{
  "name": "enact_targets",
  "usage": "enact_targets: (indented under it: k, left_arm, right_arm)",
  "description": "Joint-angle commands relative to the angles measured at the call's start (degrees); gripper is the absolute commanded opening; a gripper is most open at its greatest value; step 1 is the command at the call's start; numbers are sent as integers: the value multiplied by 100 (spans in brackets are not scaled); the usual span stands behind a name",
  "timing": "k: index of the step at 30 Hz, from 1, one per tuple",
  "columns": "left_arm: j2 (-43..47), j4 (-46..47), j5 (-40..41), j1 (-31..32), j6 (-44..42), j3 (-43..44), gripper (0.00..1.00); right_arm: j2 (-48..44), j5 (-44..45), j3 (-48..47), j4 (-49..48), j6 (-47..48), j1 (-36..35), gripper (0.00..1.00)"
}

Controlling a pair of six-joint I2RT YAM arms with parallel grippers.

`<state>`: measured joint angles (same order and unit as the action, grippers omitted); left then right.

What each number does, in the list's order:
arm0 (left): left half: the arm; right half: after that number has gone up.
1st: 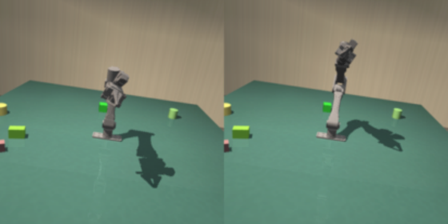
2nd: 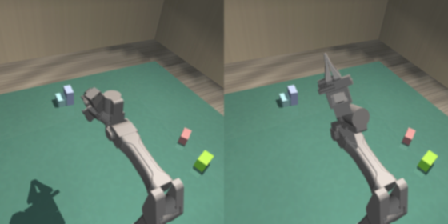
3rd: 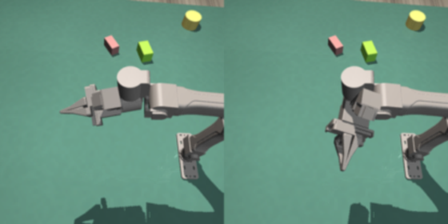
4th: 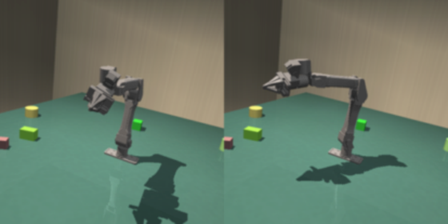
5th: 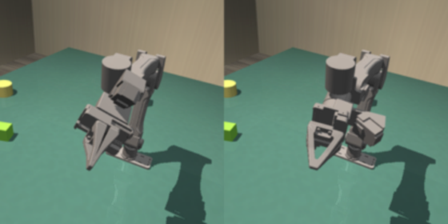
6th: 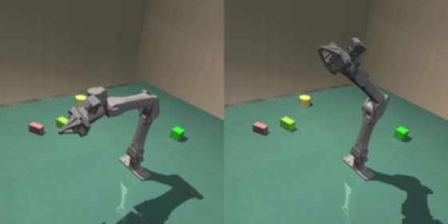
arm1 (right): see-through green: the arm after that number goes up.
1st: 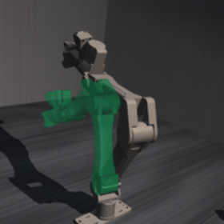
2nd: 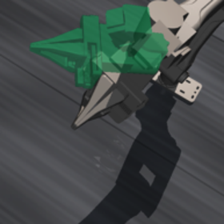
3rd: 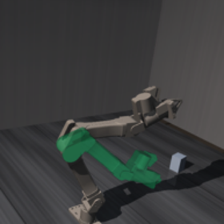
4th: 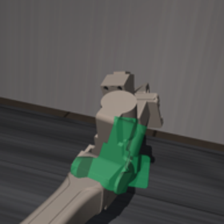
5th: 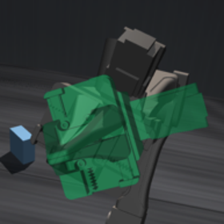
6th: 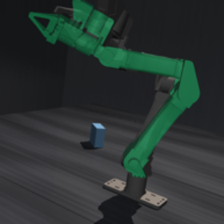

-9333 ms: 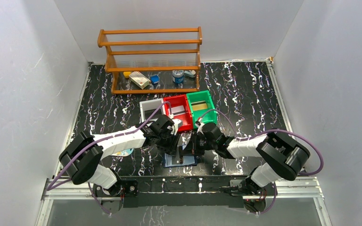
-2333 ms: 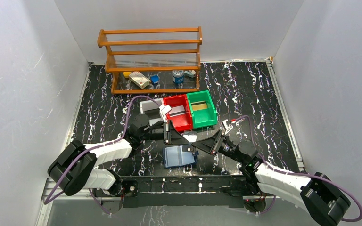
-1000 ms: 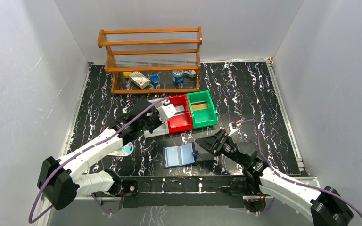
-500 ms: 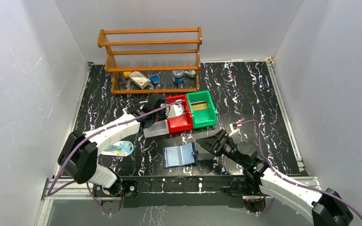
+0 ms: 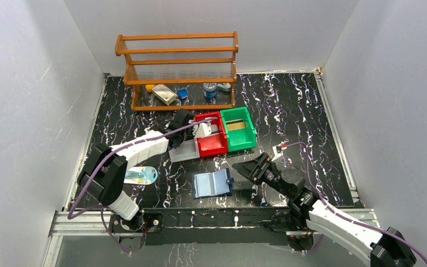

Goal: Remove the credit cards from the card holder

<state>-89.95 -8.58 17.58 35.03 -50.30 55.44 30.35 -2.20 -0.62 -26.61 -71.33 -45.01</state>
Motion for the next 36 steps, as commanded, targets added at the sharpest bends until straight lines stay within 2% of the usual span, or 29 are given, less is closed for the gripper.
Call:
enact_targets:
  k: [1, 20, 23, 30, 36]
  left_arm:
    - [20, 428, -135, -69, -258, -175, 0]
    - [-446, 981, -354, -394, -378, -398, 0]
    - [-463, 1079, -386, -433, -390, -464, 5]
    - [-524, 1167, -438, -487, -376, -523, 8]
    - [-522, 1149, -480, -495, -315, -541, 16]
  right_arm:
    - [-41, 132, 75, -125, 58, 13, 97]
    - [45, 127, 71, -142, 17, 10, 97]
    - [59, 121, 71, -159, 14, 12, 97]
    - [50, 118, 71, -156, 5, 15, 97]
    - [50, 132, 71, -152, -15, 11, 97]
